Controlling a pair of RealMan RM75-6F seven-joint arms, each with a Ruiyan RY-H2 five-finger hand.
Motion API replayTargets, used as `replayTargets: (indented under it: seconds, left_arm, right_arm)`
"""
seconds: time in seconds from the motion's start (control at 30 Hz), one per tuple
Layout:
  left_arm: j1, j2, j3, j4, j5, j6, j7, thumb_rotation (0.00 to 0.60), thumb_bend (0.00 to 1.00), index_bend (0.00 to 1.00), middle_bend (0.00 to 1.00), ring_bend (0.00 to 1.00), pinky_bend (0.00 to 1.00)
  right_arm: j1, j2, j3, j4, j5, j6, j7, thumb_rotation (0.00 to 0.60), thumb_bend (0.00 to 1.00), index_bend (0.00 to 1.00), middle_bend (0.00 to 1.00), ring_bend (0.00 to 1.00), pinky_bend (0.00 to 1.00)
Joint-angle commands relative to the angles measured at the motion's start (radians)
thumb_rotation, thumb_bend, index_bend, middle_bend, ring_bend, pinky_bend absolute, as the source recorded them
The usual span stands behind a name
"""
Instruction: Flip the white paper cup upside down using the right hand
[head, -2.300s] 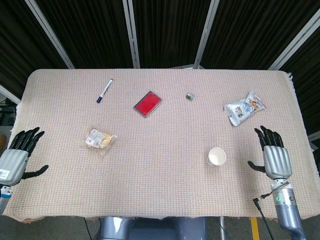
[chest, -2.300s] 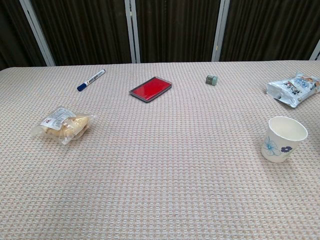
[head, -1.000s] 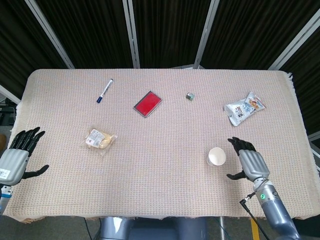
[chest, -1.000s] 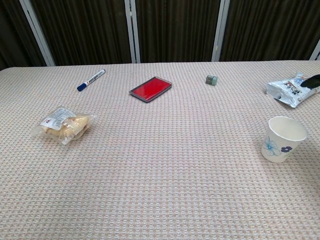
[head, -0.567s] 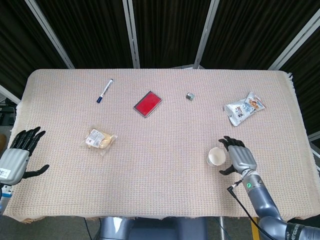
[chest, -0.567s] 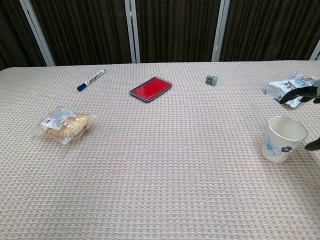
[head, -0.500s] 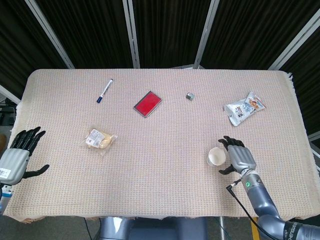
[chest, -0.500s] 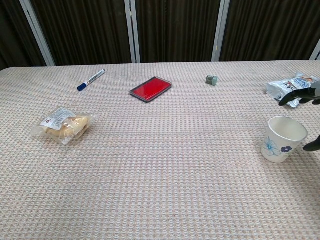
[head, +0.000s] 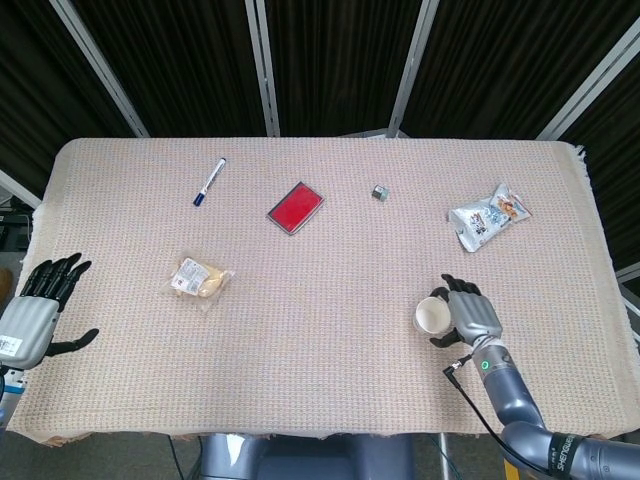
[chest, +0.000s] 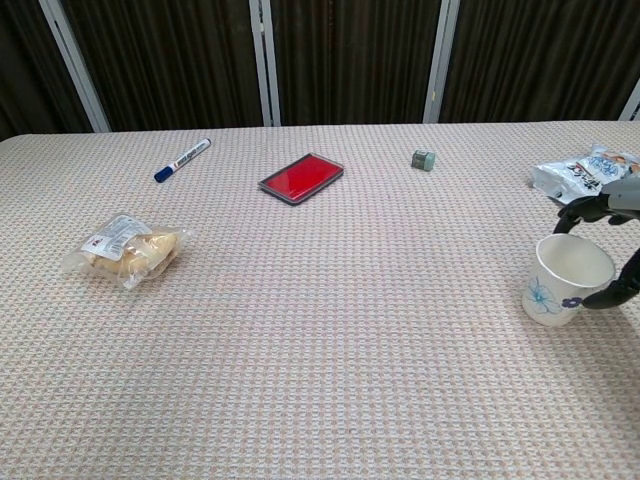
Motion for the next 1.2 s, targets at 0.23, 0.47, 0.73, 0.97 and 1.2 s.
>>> replayTargets:
  seconds: [0.23, 0.47, 0.73, 0.97, 1.2]
  left_arm:
    - [0.000, 0.000, 0.000, -0.002, -0.003, -0.001, 0.002, 0.600, 0.14, 0.00, 0.00, 0.00, 0.00]
    - [0.000, 0.000, -0.001, -0.002, -0.004, -0.001, 0.003, 0.600, 0.14, 0.00, 0.00, 0.00, 0.00]
    - [0.001, 0.000, -0.001, -0.003, -0.005, -0.001, 0.004, 0.600, 0.14, 0.00, 0.00, 0.00, 0.00]
    - [0.001, -0.001, -0.001, -0.003, -0.006, 0.000, 0.007, 0.600, 0.14, 0.00, 0.00, 0.00, 0.00]
    - [0.001, -0.002, -0.002, -0.002, -0.009, 0.000, 0.008, 0.600, 0.14, 0.00, 0.00, 0.00, 0.00]
  right_arm:
    - [0.008, -0.019, 0.002, 0.006, -0.017, 0.013, 0.026, 0.600, 0.14, 0.40, 0.00, 0.00, 0.00]
    - [0.006, -0.031, 0.024, 0.001, -0.043, 0.028, 0.075, 0.600, 0.14, 0.41, 0.00, 0.00, 0.00]
    - [0.009, -0.072, 0.078, 0.015, -0.084, 0.031, 0.166, 0.600, 0.14, 0.41, 0.00, 0.00, 0.00]
    - [0.049, -0.137, 0.094, 0.053, -0.064, 0.040, 0.146, 0.600, 0.14, 0.41, 0.00, 0.00, 0.00]
    - [0.080, -0.204, 0.086, 0.092, -0.031, 0.052, 0.116, 0.600, 0.14, 0.41, 0.00, 0.00, 0.00]
